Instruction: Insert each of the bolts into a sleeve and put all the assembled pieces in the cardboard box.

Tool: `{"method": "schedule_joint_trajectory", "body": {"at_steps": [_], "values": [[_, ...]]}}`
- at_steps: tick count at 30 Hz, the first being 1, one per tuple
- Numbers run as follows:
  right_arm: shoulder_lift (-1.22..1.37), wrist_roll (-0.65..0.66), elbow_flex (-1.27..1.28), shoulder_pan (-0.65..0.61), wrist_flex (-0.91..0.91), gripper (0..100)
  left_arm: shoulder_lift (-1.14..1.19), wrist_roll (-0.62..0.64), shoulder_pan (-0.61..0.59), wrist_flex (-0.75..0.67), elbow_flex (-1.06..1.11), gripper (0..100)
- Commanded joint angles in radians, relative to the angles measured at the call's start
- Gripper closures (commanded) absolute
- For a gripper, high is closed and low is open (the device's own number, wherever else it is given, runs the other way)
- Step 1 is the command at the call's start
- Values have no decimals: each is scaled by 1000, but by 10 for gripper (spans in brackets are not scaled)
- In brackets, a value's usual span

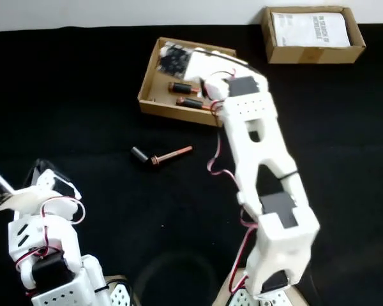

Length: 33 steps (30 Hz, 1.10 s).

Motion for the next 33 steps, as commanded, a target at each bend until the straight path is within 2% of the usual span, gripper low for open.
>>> {"method": "schedule_joint_trajectory", "body": {"at_steps": [1,8,16,19,21,24,26,30,33], "values": [[97,75,-151,-10,-4,991,-8,126,-54,-26,65,991],[380,94,-397,-24,-5,991,-8,144,-74,-66,229,991],[631,89,-636,-61,10,991,-10,144,-68,-74,226,991],[659,86,-687,-73,110,988,-10,144,-67,-75,226,991],[661,35,-717,-74,182,968,-10,144,-65,-75,226,991],[661,-87,-802,-81,277,880,-10,144,-65,-75,226,991],[662,-120,-865,-85,351,835,-10,144,-65,-75,226,991],[661,-175,-986,-101,515,826,-10,144,-65,-75,226,991],[661,-278,-1109,-107,641,826,-10,144,-65,-75,226,991]]}}
